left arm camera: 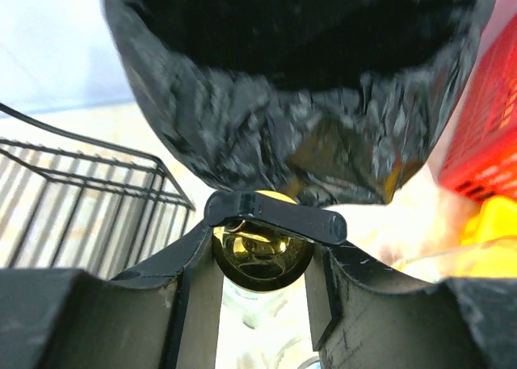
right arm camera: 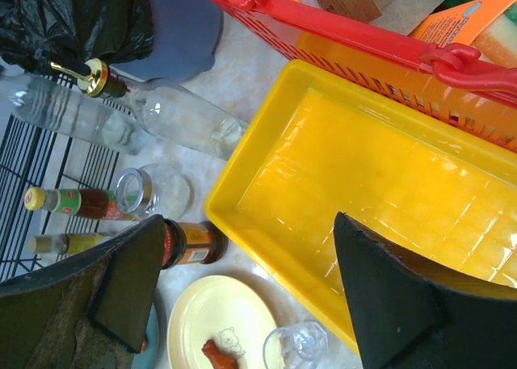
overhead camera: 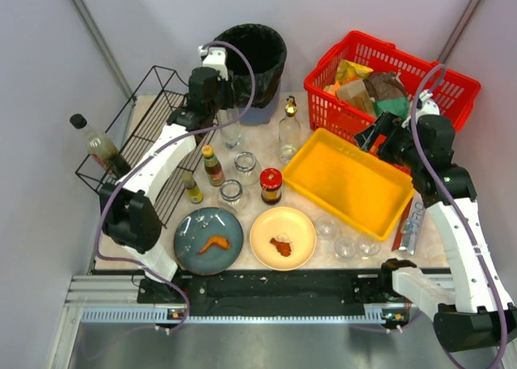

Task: Clear the kitchen counter

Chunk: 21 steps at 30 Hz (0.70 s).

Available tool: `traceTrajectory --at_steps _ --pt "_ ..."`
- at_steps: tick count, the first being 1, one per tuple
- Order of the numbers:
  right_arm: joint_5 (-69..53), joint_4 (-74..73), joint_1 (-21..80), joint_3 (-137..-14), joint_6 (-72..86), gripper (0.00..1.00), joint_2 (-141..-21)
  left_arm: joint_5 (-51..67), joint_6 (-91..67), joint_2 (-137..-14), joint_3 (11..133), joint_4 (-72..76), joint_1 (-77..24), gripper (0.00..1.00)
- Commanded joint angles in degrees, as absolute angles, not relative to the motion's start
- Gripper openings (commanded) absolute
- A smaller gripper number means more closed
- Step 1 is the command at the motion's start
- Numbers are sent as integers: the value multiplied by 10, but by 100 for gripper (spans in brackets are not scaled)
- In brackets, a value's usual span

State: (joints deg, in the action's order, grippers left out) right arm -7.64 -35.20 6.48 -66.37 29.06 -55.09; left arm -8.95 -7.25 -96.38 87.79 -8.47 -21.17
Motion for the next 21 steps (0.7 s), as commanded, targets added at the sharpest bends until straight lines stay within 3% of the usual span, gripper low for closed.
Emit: traceTrajectory --at_steps 1,13,21 --pt "-75 -335 58 -674 282 84 -535 -173 -58 -879 993 -57 -211 0" --pt "-79 -336 58 -666 282 84 -522 -302 -62 -893 1231 -248 -186 0" --pt "-79 -334 58 -664 278 84 -525 -237 -97 -887 1285 -297 -66 0"
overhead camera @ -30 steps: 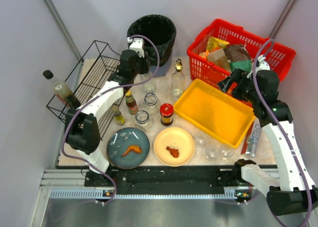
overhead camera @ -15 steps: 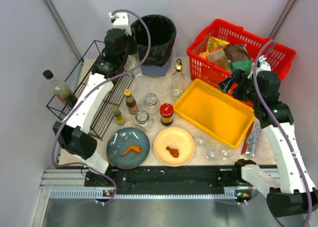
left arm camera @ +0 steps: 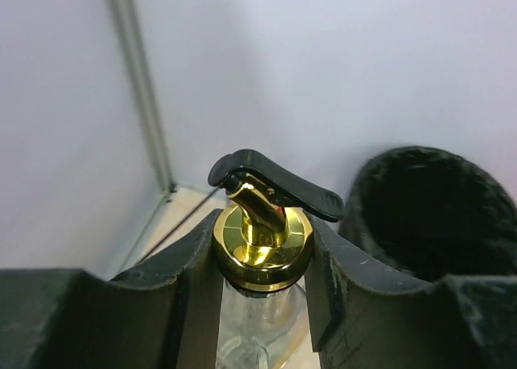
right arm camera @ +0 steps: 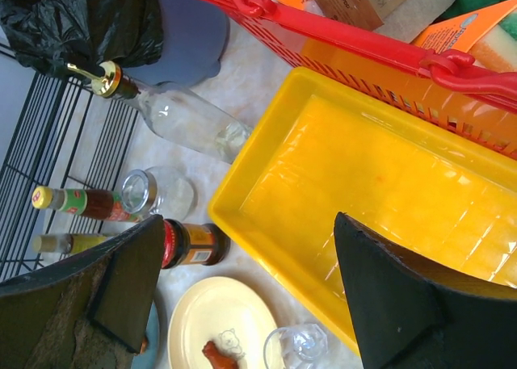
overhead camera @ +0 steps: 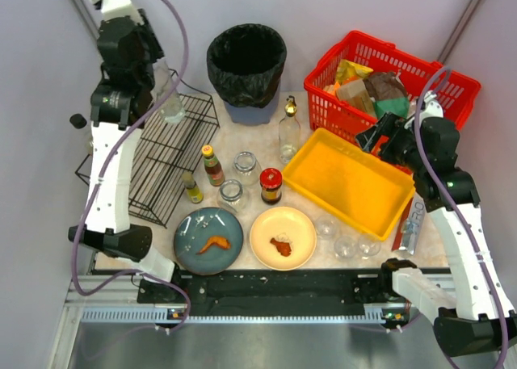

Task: Clear the kitchen counter

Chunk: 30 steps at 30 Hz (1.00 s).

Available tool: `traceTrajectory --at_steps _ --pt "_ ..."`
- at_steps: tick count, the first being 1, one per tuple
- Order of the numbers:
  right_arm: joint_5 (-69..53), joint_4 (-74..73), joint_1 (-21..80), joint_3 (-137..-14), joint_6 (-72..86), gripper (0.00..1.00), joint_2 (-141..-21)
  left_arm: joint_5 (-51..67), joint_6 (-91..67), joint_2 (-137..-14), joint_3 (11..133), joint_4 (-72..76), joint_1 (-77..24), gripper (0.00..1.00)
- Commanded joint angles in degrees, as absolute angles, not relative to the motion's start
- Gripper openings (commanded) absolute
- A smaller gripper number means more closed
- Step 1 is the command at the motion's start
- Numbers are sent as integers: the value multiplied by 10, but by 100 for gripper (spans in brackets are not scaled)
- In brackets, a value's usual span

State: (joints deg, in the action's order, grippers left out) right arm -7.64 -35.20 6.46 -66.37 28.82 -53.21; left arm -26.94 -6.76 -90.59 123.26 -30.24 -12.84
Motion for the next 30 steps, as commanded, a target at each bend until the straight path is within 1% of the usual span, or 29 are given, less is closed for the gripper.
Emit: traceTrajectory --at_steps 1,5,10,16,21,30 --pt "-79 -335 58 -664 278 84 -526 -223 -101 -887 1292 -307 -51 0" --pt "-74 -335 57 -651 279 84 -522 -183 -114 -883 1310 -333 12 0" --pt "-73 -334 58 -642 279 84 -522 -178 -104 -879 1309 -333 51 0" --pt "-45 -334 58 -636 263 84 -520 -217 -87 -885 1281 -317 69 0" --pt "-44 -335 57 -631 264 84 -525 -259 -112 -892 1267 -309 69 0" --pt "-40 -334 58 -635 265 84 -533 -323 -85 -874 1200 -242 70 0"
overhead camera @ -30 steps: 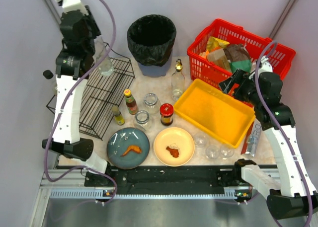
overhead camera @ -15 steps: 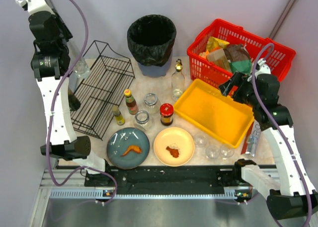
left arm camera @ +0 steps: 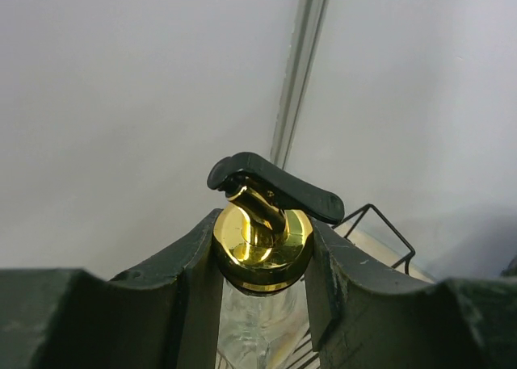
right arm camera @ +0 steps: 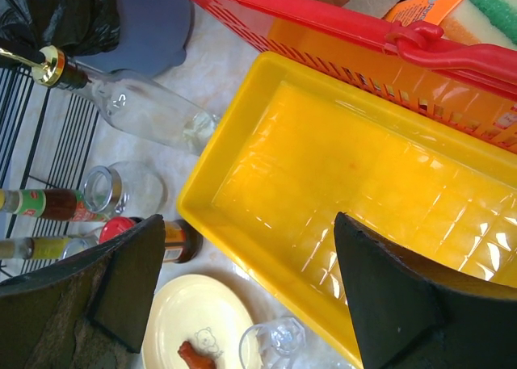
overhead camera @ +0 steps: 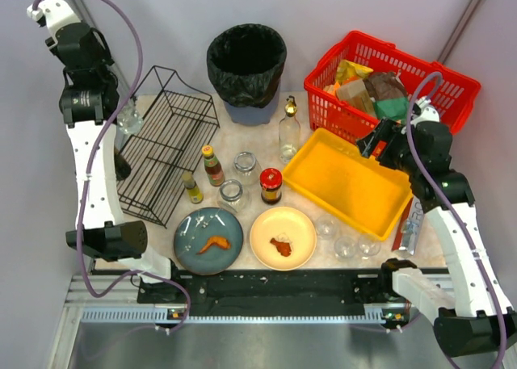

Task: Clear the kitchen counter

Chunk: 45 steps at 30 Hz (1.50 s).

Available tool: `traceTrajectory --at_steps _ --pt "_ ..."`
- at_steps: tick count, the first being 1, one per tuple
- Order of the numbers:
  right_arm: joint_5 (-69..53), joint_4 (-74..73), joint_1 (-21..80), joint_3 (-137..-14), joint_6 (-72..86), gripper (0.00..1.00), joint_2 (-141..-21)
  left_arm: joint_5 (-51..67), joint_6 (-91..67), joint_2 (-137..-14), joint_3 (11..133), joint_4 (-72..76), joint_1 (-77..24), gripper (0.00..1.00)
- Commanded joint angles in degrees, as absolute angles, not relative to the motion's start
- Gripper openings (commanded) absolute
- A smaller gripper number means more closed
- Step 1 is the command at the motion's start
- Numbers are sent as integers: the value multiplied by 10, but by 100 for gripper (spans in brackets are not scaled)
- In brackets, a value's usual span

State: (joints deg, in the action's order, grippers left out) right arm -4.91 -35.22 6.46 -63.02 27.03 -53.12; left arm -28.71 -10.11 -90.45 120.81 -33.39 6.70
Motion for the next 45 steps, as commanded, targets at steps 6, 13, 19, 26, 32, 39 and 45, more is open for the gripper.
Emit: traceTrajectory --at_steps 6,13,19,26,32,39,45 --pt "-40 -335 58 -634 267 84 -539 -318 -45 -887 1201 -213 73 0" --pt "-36 -333 58 -634 268 84 -543 -237 -19 -896 1190 -170 87 0" --pt "-32 -333 57 -632 270 84 -545 -162 -25 -888 1145 -141 91 0" --pt "-28 -334 57 -633 268 84 -549 -149 -39 -869 1072 -110 92 0" --pt "-32 -334 58 -635 268 84 -556 -150 -40 -853 1034 -104 92 0" --pt "-40 -334 57 -642 268 84 -563 -157 -39 -822 954 -70 92 0" --pt "-43 -334 57 -646 269 84 -566 -160 -42 -813 930 -76 92 15"
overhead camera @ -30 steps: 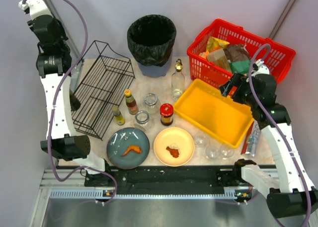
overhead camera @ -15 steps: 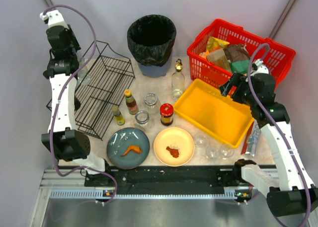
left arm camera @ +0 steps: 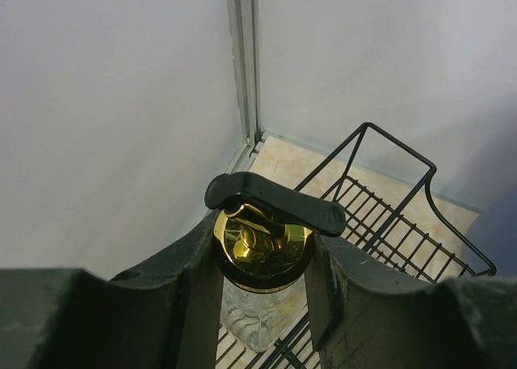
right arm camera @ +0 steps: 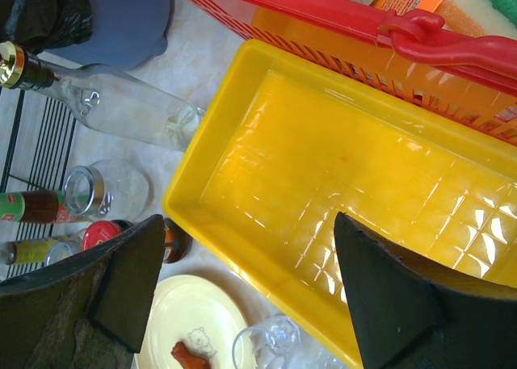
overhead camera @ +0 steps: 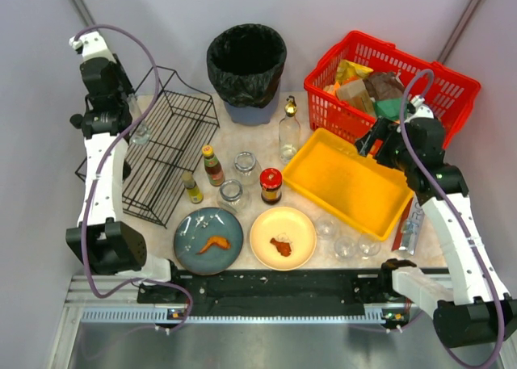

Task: Clear the kitchen counter

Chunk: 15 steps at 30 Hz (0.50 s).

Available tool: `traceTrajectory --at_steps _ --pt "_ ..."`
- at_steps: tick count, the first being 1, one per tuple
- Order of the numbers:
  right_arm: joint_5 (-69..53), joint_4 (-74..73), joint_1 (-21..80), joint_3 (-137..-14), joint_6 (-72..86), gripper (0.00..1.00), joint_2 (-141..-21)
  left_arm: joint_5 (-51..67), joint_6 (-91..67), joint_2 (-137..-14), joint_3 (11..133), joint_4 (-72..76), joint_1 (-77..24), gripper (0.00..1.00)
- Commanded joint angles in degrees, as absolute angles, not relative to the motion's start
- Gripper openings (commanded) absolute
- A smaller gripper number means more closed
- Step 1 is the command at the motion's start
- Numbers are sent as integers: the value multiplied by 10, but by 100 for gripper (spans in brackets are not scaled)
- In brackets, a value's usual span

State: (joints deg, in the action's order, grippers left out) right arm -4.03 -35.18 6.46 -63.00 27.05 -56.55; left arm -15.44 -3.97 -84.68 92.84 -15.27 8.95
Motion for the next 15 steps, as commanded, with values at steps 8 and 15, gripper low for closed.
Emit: traceTrajectory --at_steps 8,15 --pt "-46 -333 57 -640 272 84 -559 -154 -41 -802 949 -76 92 80" --pt "-55 -333 57 -646 276 84 -555 -161 -56 -777 992 -107 92 84"
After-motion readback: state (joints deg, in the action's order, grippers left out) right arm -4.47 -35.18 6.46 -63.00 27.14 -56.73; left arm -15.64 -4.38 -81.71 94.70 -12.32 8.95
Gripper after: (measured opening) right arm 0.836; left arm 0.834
